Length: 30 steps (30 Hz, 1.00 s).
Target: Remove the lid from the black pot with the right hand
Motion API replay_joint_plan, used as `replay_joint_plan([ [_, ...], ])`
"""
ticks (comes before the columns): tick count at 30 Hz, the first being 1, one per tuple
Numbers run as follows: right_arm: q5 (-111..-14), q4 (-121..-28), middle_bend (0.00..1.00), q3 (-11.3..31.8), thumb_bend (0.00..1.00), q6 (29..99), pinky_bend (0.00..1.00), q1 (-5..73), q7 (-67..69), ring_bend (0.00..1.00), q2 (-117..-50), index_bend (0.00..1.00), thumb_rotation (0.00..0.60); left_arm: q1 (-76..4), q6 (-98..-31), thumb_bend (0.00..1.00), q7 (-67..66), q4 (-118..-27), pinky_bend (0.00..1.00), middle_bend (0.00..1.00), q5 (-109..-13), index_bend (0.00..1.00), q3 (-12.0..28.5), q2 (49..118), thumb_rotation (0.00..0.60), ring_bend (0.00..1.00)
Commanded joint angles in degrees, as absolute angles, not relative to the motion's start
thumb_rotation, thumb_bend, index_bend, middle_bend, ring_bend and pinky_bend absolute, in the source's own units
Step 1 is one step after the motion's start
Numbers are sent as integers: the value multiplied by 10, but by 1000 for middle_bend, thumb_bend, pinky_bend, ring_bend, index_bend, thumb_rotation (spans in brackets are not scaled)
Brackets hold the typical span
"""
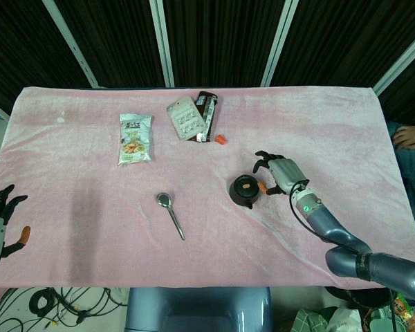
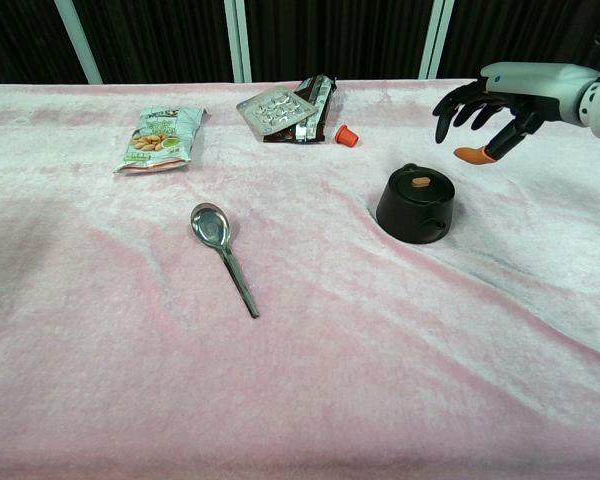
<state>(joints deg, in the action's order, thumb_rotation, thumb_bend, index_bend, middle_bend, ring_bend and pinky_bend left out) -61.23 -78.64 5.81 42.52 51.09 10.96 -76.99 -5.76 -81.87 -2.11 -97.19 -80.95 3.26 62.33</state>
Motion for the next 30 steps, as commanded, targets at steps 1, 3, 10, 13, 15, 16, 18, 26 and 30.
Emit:
replay_joint_plan([
  [1,-608,-787,118,62,327,420,185,510,109,182,-772,427,600,-58,-818,424,-22,-972,43,0,-809,173,33,623,600,0],
  [3,-602,-791,116,67,305,414,184,509,114,182,-773,430,600,-59,-816,424,-23,-972,43,0,-808,173,33,623,600,0],
  [10,-589,-786,113,72,288,397,184,510,107,182,-783,434,600,-59,-814,424,-26,-974,43,0,-806,173,32,623,600,0],
  [13,-584,-782,113,76,288,393,184,510,107,182,-792,440,600,-59,-815,424,-25,-975,43,0,-804,173,33,623,600,0],
  [15,-584,-780,113,78,288,391,184,510,107,182,-796,443,600,-59,-815,424,-25,-975,43,0,-804,173,34,623,600,0],
  [16,-584,-779,113,78,289,391,184,510,105,182,-799,445,600,-59,-815,424,-25,-975,43,0,-804,173,34,622,600,0],
  [18,-585,-776,113,79,289,389,184,511,102,182,-803,451,600,-60,-814,424,-25,-975,43,0,-804,173,34,622,600,0],
  [26,-580,-763,113,83,289,383,184,511,95,182,-822,482,600,-60,-813,424,-24,-975,42,0,-802,173,34,622,600,0],
  [30,-579,-754,113,85,289,379,184,511,93,182,-831,492,600,-60,-812,424,-24,-976,43,0,-802,173,34,622,600,0],
])
